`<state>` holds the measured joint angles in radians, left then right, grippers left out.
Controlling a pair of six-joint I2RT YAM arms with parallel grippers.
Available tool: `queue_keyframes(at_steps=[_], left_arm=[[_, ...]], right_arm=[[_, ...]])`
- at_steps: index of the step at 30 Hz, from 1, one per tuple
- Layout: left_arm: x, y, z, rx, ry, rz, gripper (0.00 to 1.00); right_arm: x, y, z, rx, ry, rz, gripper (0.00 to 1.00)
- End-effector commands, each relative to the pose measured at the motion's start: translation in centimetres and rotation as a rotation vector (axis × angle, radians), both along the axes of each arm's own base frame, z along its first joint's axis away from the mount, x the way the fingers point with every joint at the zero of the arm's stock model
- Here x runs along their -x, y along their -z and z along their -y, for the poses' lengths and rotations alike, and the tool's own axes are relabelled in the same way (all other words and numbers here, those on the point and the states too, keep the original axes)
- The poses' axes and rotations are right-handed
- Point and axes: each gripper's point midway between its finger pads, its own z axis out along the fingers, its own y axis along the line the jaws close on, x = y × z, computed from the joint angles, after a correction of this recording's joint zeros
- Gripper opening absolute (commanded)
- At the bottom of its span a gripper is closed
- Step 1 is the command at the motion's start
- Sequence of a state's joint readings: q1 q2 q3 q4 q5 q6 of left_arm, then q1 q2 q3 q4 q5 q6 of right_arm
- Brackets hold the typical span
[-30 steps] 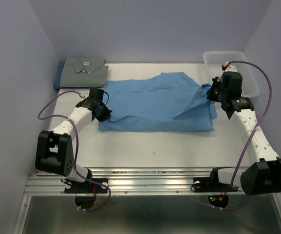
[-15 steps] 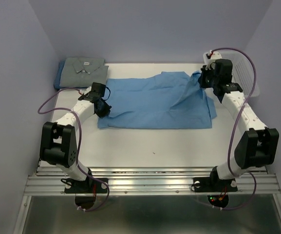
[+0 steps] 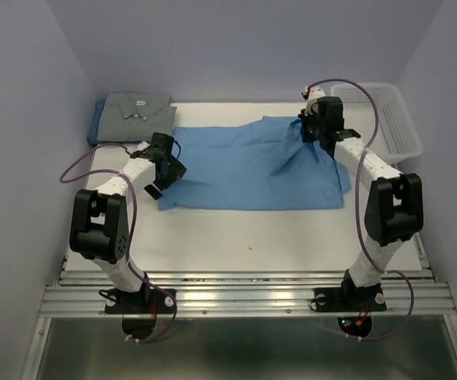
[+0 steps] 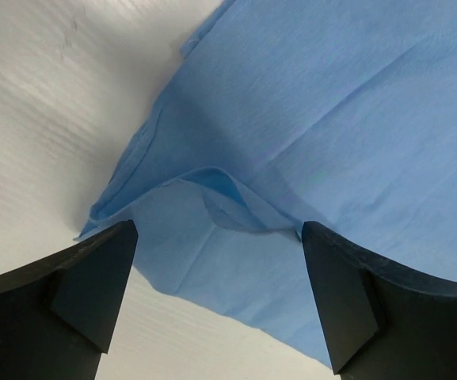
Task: Fold and stack the long sleeve shirts
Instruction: Fold the shirt
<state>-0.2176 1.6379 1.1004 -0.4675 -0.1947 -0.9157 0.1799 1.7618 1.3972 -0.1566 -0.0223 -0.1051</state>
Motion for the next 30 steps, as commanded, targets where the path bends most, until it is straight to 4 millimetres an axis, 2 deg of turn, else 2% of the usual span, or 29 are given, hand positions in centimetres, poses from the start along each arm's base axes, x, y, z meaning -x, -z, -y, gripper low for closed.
queue_keyframes(at_steps=[1,4,5,8,10,12,13,15,16,17,18,20,22,25,27,29,30], left_arm=[[-2.5,-2.7,-0.8,-0.035,-0.035,0.082,0.99],[-3.0,-3.9,-0.9,-0.041,-0.034,0.106,0.99],[-3.1,-4.3,-0.9,-0.042,-0.034,0.118,0.99],[-2.8,-5.2,-1.4,-0.060,-0.046,0.128,0.99],[-2.4,-5.8,-1.2,-0.051,-0.035,0.142,0.99],[-2.2,-6.3,-0.7,-0.032,-0.016,0.167,0.99],[-1.7,-5.9,-0.4,-0.021,-0.003,0.157,0.99],[-1.2,-5.9,0.0,-0.008,0.012,0.157,0.99],[-0.9,-5.6,0.0,-0.010,0.015,0.149,0.99],[-0.7,-5.5,0.0,-0.012,0.016,0.147,0.99],[-0.5,-5.6,0.1,-0.009,0.020,0.152,0.99],[-0.2,-5.4,0.3,-0.007,0.034,0.148,0.99],[-0.1,-5.4,0.5,-0.005,0.051,0.143,0.99],[0.1,-5.6,0.7,-0.013,0.079,0.148,0.99],[0.3,-5.7,1.0,-0.013,0.093,0.153,0.99],[0.5,-5.5,1.5,-0.007,0.112,0.157,0.99],[0.5,-5.6,1.8,0.004,0.121,0.166,0.99]], right_arm=[[-3.2,-3.6,-1.6,0.030,-0.025,0.159,0.01],[-3.9,-2.7,-3.1,0.076,-0.047,0.163,0.01],[-4.2,-2.6,-2.6,0.093,-0.017,0.162,0.01],[-4.1,-2.0,-3.0,0.135,0.054,0.143,0.01],[-3.3,-2.1,-3.4,0.125,0.112,0.127,0.01],[-2.3,-2.3,-2.6,0.118,0.215,0.117,0.01],[-1.7,-2.8,-2.5,0.105,0.252,0.117,0.01],[0.2,-2.2,-1.2,0.066,0.422,0.032,0.01],[0.5,-3.5,-0.8,0.034,0.480,0.024,0.01],[1.3,-3.3,-0.4,0.015,0.531,-0.014,0.01],[3.4,-1.9,-0.1,0.001,0.583,-0.114,0.01],[5.8,-0.9,-0.9,-0.004,0.557,-0.227,0.01],[7.3,-0.3,-0.8,0.001,0.563,-0.294,0.01],[10.8,1.4,-0.4,0.005,0.576,-0.408,0.01],[13.5,3.6,-1.3,-0.022,0.537,-0.526,0.01],[15.3,4.4,-2.5,-0.078,0.484,-0.595,0.01],[16.7,5.3,-4.2,-0.155,0.410,-0.660,0.01]])
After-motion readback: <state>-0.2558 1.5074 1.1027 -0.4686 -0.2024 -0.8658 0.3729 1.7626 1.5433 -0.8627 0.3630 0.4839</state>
